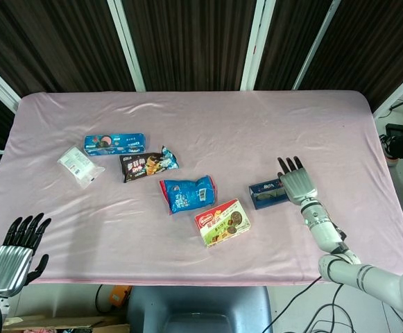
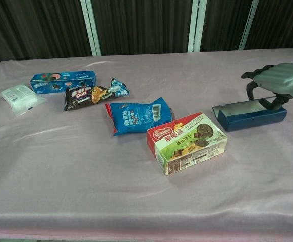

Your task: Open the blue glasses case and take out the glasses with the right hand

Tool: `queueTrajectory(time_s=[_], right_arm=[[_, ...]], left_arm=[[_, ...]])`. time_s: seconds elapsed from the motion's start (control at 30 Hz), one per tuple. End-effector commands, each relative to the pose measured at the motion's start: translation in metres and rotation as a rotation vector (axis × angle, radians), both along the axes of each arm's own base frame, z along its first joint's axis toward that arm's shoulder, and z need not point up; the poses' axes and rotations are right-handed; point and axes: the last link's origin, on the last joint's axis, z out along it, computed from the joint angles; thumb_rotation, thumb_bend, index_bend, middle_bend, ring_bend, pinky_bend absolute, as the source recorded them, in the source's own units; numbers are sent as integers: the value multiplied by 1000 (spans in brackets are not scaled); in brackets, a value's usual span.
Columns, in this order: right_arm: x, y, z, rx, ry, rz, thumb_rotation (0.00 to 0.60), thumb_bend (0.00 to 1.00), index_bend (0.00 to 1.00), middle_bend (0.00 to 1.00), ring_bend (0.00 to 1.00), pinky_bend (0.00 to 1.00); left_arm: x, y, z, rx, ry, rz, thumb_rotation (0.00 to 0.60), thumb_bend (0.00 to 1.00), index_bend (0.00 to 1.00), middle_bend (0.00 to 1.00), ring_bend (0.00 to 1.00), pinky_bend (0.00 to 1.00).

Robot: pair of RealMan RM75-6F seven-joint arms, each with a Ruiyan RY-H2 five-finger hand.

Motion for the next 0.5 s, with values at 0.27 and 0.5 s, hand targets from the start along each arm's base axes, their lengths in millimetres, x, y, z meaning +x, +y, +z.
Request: queueTrajectory(time_s=[0.27, 0.5], right_arm=[[8, -12, -2, -38, -15, -12, 600, 732, 607, 0, 0, 0], [0, -33, -2, -126, 43, -83, 600, 710, 385, 0, 0, 0]], left_arm=[[-1, 0, 1, 5, -1, 6, 600, 389, 0, 0, 0, 0], [-2, 3, 0, 4, 2, 15, 600, 390, 0, 0, 0, 0]])
